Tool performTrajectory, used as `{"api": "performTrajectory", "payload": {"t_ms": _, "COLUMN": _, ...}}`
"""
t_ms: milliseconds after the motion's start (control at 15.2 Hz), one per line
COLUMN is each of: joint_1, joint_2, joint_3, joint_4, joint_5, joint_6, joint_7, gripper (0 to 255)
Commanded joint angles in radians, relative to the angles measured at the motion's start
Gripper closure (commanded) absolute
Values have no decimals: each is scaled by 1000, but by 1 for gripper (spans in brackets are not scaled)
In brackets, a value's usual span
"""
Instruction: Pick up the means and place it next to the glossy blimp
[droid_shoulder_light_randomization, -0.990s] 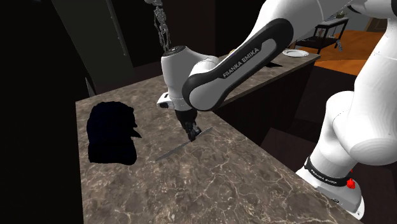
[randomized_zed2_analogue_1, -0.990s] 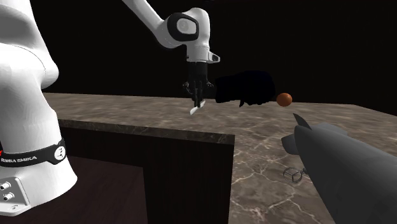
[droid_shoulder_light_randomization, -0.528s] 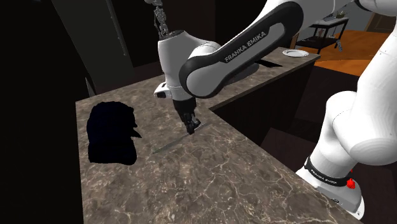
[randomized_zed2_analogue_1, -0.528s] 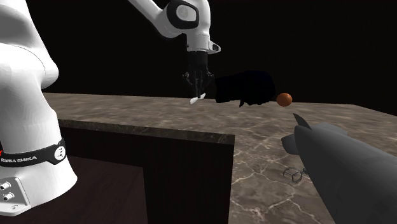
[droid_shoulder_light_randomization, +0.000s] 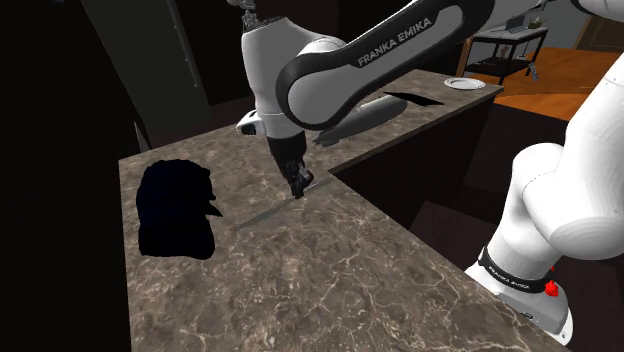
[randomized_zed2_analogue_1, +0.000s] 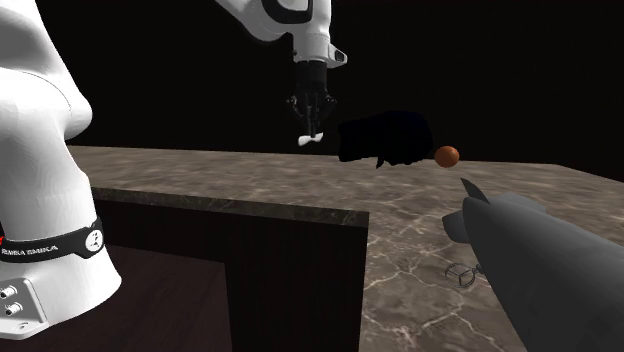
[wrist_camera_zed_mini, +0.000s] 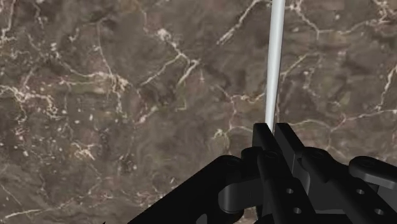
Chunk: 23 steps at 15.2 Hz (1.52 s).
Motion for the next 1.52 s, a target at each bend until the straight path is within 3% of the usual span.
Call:
{"api": "performTrajectory", "payload": {"t_ms": 0, "joint_1": 0, "joint_2": -10, "joint_3": 0, "joint_4": 16, "joint_5": 2, "joint_6": -26, "joint_7": -2, "gripper": 255}}
{"api": "performTrajectory", "payload": {"t_ms": 858, "joint_1": 0, "joint_2": -41, "joint_3": -3, "joint_4": 147, "joint_5": 6, "joint_6": -188, "joint_7": -10, "gripper": 255}}
{"api": "performTrajectory", "payload": {"t_ms": 1452, "joint_1": -96, "joint_2": -54, "joint_3": -132, "joint_4": 129, "joint_5": -22, "joint_6": -176, "joint_7": -225, "gripper": 255}}
